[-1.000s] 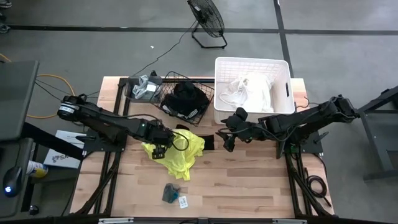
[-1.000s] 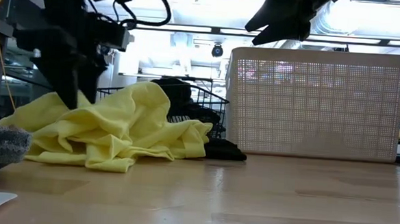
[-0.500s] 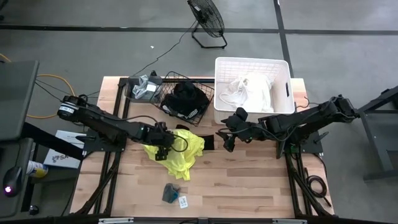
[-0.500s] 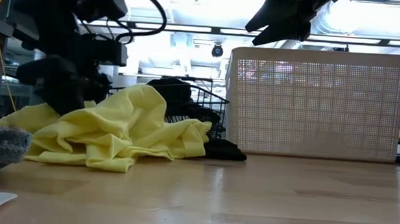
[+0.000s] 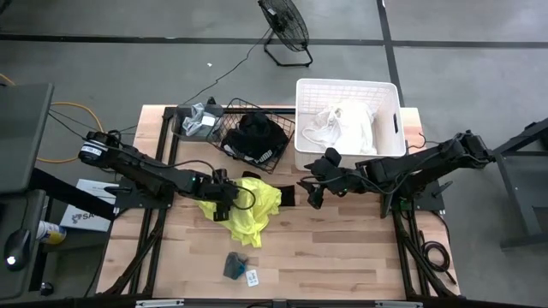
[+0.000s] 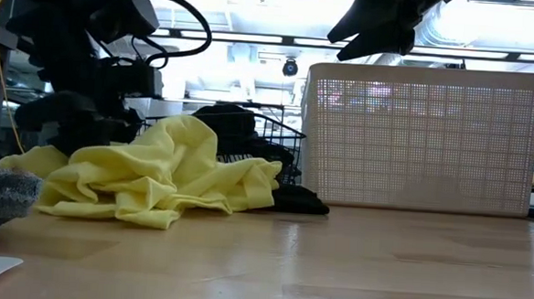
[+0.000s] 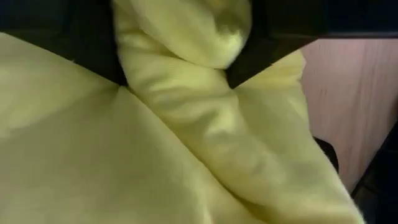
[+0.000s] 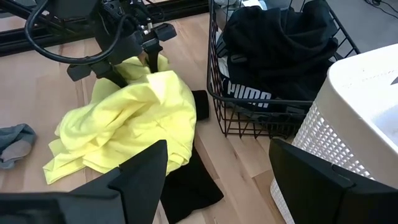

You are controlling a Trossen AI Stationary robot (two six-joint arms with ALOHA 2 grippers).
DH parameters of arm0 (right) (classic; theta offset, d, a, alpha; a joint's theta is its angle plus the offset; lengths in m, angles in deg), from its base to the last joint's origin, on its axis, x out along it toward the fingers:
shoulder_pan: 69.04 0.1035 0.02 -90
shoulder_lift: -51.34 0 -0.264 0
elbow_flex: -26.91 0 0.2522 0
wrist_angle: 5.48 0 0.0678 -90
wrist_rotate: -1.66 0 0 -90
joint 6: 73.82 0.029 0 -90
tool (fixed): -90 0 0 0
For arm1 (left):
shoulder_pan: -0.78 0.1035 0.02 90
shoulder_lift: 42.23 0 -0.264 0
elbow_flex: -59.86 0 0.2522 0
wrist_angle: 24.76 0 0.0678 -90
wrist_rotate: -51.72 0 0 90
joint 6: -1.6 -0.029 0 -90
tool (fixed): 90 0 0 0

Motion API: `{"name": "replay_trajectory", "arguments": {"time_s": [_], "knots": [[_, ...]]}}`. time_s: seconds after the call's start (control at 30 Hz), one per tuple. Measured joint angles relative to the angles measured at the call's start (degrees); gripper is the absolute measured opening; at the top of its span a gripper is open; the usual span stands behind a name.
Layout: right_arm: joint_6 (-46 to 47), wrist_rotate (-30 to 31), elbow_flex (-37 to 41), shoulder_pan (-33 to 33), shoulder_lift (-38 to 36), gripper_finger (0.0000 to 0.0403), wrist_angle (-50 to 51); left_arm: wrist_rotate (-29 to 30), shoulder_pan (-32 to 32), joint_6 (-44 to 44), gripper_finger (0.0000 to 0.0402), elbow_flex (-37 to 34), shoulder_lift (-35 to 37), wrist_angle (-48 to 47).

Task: Pick & Place Cloths
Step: Put the yellow dress into the white laundry bin

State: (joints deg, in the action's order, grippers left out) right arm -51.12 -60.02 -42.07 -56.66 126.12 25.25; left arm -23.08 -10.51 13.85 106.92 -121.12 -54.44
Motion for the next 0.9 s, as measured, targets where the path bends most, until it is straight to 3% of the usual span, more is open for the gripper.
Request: {"name": "replay_trajectory", "arguments": {"time_s": [0.3, 0.6, 0.9], "knots": [[0.61, 0.0, 0.0, -0.01, 0.0, 0.0275, 0.0, 0.39, 0.02, 5.85, 0.0063, -0.02, 0.07, -0.12], [0.61, 0.0, 0.0, 0.0, 0.0, 0.0275, 0.01, -2.08, 0.09, 7.51, 0.0061, 2.25, -0.12, -1.83], [1.18, -0.02, 0.0, -0.02, 0.02, 0.0275, 0.04, -6.01, 0.02, 4.69, 0.0061, 14.83, -0.16, -13.92]]}}
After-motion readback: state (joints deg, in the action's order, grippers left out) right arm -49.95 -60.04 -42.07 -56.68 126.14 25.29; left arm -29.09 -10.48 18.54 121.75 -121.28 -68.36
